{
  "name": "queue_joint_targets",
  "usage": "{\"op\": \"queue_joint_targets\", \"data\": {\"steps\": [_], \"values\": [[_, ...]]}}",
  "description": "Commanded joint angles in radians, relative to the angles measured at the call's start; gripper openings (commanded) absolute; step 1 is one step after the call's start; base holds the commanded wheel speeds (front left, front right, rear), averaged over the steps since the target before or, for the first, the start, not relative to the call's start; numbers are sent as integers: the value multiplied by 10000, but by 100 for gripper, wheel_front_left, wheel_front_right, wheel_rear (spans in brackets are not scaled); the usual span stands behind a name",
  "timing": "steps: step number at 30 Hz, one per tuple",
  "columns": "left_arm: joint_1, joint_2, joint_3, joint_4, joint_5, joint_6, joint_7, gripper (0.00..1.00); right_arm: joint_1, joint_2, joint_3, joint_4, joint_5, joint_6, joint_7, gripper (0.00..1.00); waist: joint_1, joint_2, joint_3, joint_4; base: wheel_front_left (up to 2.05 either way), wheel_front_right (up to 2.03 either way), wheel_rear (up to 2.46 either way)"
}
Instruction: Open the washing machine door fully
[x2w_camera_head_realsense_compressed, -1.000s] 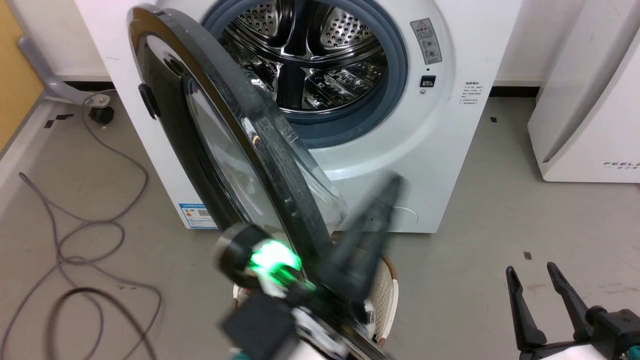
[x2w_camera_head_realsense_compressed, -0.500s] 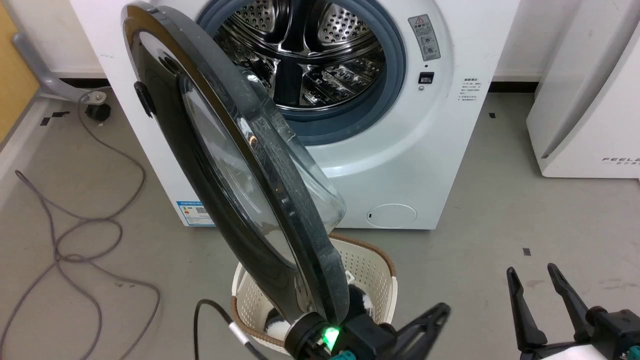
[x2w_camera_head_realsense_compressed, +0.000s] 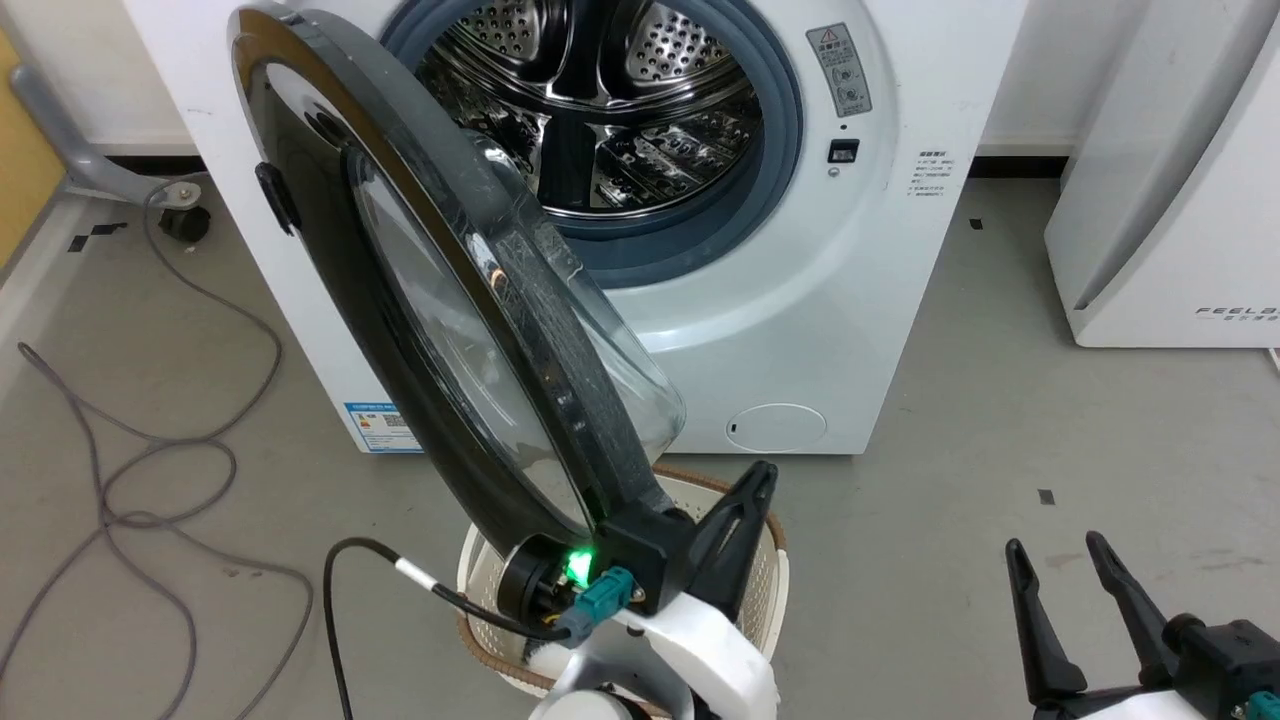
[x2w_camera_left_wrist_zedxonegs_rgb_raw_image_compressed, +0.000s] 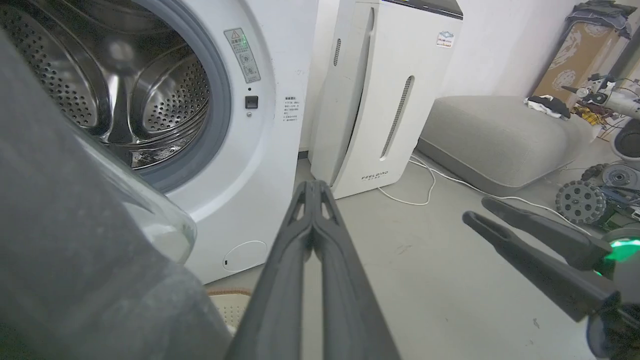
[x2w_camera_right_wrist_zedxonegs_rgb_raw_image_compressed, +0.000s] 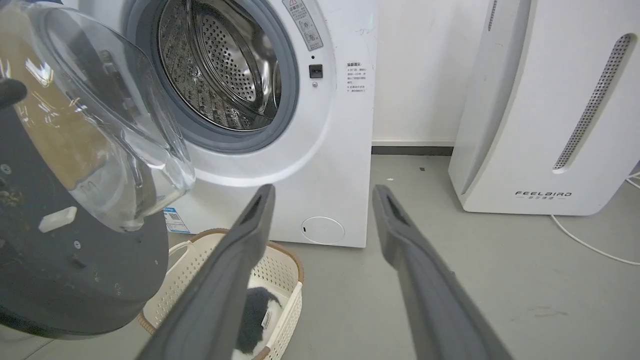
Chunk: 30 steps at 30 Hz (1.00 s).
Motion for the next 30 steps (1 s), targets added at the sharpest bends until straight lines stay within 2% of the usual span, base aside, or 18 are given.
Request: {"op": "queue_joint_targets", "data": {"steps": [1, 9, 17, 30], "values": [[-144, -4, 70, 175, -94, 131, -97, 0, -87, 43, 9, 70, 59, 50, -54, 100, 0, -1, -15, -13, 0, 0, 0], [280, 114, 68, 86, -292, 524, 114, 0, -18, 43, -15, 189, 173, 50, -119, 100, 0, -1, -82, 47, 0, 0, 0], [1295, 700, 137, -1184, -334, 1048, 707, 0, 115, 43, -119, 218, 216, 50, -126, 100, 0, -1, -218, 351, 0, 0, 0], [2808, 1578, 573, -3345, -67, 2248, 1293, 0, 319, 43, -100, 163, 134, 50, -12, 100, 0, -1, -416, 1110, 0, 0, 0]]}}
